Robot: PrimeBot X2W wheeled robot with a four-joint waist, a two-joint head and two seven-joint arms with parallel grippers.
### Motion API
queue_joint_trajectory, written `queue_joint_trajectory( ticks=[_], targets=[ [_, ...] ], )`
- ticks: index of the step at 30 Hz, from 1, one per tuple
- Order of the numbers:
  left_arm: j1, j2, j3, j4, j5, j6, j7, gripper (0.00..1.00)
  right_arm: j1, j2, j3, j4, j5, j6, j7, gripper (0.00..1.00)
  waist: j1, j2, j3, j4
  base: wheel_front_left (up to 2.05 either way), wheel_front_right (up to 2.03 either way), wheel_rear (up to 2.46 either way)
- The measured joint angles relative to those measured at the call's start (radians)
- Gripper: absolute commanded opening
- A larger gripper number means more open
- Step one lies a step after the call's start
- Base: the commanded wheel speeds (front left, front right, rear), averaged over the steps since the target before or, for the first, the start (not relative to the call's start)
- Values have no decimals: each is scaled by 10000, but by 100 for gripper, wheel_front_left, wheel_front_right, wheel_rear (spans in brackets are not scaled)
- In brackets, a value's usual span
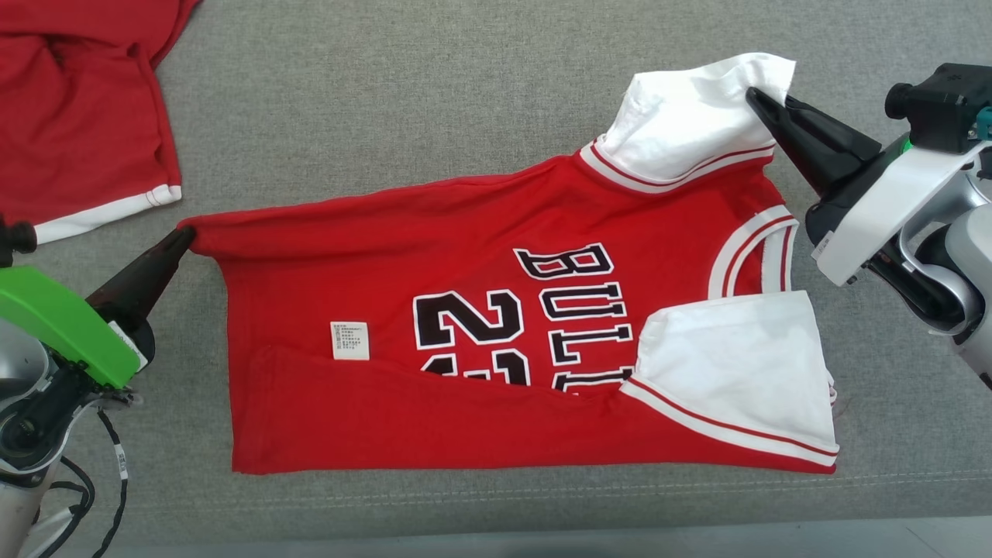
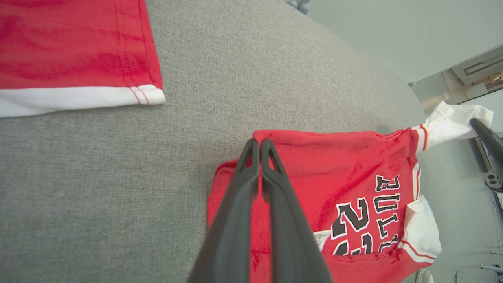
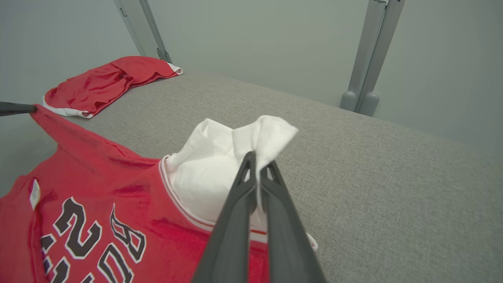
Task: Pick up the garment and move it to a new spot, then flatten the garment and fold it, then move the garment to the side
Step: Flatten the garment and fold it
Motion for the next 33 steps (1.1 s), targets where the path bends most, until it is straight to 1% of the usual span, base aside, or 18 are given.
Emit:
queue_joint_trajectory(
  ticks=[11, 19, 22, 25, 27, 29, 30, 33],
  targets=[
    [461, 155, -12, -77, -130, 0, -299, 0, 553, -69, 171, -295, 13, 0, -351, 0, 0, 0, -313, -137, 0, 0, 0],
    [1036, 303, -104, -305, -418, 0, -497, 0, 1584, -230, 382, -516, 19, -19, -681, 0, 0, 0, -564, -280, 0, 0, 0],
    [1199, 299, -113, -288, -443, 0, -612, 0, 2045, -224, 389, -566, 117, -115, -861, 0, 0, 0, -624, -272, 0, 0, 0],
    [1447, 307, -38, -253, -525, 0, -802, 0, 2339, -213, 502, -642, 88, -121, -938, 0, 0, 0, -721, -282, 0, 0, 0],
    [1637, 318, 6, -249, -550, 0, -857, 0, 2502, -194, 552, -759, 88, -213, -978, 0, 1, 0, -792, -311, 0, 0, 0],
    [1787, 322, 29, -268, -619, 0, -995, 0, 2665, -196, 575, -865, 77, -221, -1028, 0, 0, 0, -857, -349, 0, 0, 0],
    [1928, 332, -4, -311, -619, 0, -999, 0, 2851, -207, 587, -938, 71, -347, -1039, 0, 0, 0, -918, -382, 0, 0, 0],
    [2128, 334, -42, -380, -660, 0, -1009, 0, 3134, -251, 621, -1037, 42, -470, -1114, 0, 0, 0, -963, -411, 0, 0, 0]
  ],
)
